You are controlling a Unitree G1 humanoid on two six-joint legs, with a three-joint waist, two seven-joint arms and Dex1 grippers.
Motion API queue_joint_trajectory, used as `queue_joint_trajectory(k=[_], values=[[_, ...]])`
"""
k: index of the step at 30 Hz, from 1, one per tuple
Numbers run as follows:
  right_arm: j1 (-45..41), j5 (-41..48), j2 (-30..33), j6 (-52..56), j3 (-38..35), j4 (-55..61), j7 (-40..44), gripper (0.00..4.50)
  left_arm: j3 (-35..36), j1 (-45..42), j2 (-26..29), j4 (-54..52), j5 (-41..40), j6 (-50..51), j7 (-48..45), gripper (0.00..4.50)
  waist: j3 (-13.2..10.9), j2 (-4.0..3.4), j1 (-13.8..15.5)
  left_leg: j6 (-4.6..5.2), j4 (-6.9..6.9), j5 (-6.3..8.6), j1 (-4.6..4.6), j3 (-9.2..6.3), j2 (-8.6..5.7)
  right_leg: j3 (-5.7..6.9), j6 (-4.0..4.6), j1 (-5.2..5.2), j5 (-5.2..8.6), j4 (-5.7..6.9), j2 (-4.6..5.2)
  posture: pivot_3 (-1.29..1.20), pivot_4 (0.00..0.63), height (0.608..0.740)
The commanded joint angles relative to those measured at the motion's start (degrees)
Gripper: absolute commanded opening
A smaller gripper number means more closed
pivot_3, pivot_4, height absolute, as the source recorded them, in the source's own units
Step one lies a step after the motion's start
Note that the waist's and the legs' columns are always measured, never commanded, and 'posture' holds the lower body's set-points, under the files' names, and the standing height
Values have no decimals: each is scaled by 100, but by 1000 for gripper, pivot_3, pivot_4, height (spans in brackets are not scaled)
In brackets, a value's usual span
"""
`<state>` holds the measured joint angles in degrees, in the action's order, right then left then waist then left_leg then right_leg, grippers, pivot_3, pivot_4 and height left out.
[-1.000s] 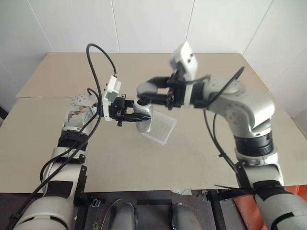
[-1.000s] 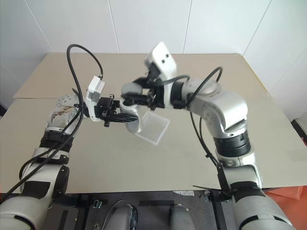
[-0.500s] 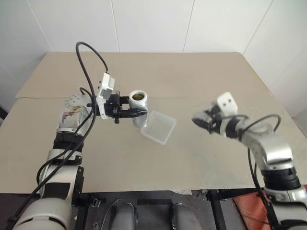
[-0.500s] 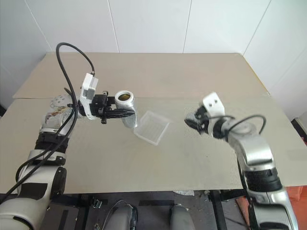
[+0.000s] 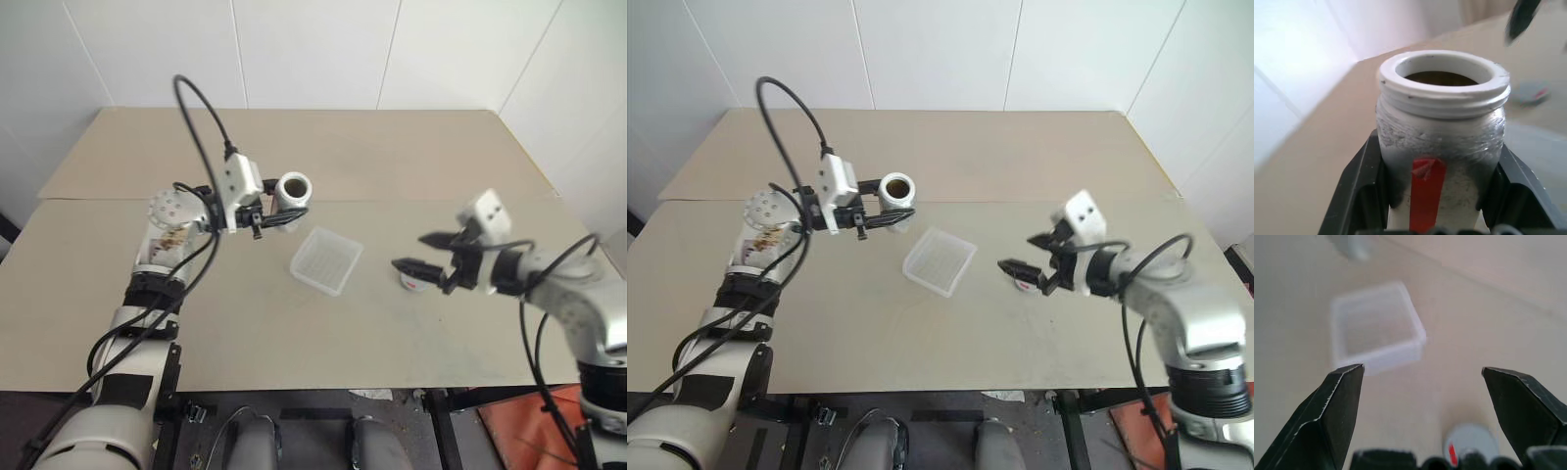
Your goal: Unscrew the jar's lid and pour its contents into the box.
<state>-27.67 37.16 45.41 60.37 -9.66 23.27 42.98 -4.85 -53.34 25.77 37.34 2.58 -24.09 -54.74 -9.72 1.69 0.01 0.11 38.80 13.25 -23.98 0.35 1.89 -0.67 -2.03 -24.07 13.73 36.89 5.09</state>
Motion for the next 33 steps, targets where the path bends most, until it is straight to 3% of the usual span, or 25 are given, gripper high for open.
queue_joint_trajectory(k=[1,4,7,10,15,19,27,30,33], values=[[-330,551,107,604,-3,228,78,4472,-866,-765,416,707,2392,-2300,2500,1947,-1,2,28,0,0,0,-2,0,-1,0,-2,-1,-2,-1,0,0,150,740],[-562,678,150,729,130,106,165,4472,-1974,-1435,733,1033,4552,-2714,4978,1947,-1,2,59,0,0,0,-13,3,-6,-2,-7,-12,-4,-2,6,0,150,740],[-719,685,257,685,305,46,287,4472,-3606,-2268,961,1110,6950,-2135,7562,1947,-1,2,85,0,3,0,-23,3,-12,2,-14,-15,-7,-7,11,0,150,740],[-882,740,261,699,400,-18,322,4472,-4525,-2691,857,1253,7926,-1917,8657,1947,-1,2,92,-1,0,0,-29,7,-17,2,-23,-17,-9,-10,18,0,150,740],[-1020,795,123,746,389,-124,168,4472,-5363,-2937,439,1752,8673,-1331,8922,1947,-2,2,79,0,0,0,-33,11,-16,2,-23,-24,-9,1,17,0,150,740],[-1061,959,37,875,206,-124,68,4472,-5666,-3009,233,1831,8859,-1019,9026,1947,-2,3,68,0,1,0,-36,11,-17,2,-23,-27,-9,14,18,0,150,740],[-922,1190,48,917,84,27,-156,4472,-5528,-2955,147,1833,8501,-856,9099,1947,-2,4,65,0,2,0,-37,9,-17,1,-23,-28,-9,21,19,0,150,740],[-855,1228,63,901,103,107,-220,4472,-5096,-2724,197,1956,7663,-1494,8634,1947,-2,4,65,0,2,0,-37,9,-16,1,-23,-29,-9,21,19,0,150,740],[-809,1269,64,884,67,157,-283,4472,-3740,-2239,146,2399,5335,-2321,6657,1947,-2,3,52,0,3,0,-34,11,-15,0,-22,-26,-10,21,20,0,150,740]])
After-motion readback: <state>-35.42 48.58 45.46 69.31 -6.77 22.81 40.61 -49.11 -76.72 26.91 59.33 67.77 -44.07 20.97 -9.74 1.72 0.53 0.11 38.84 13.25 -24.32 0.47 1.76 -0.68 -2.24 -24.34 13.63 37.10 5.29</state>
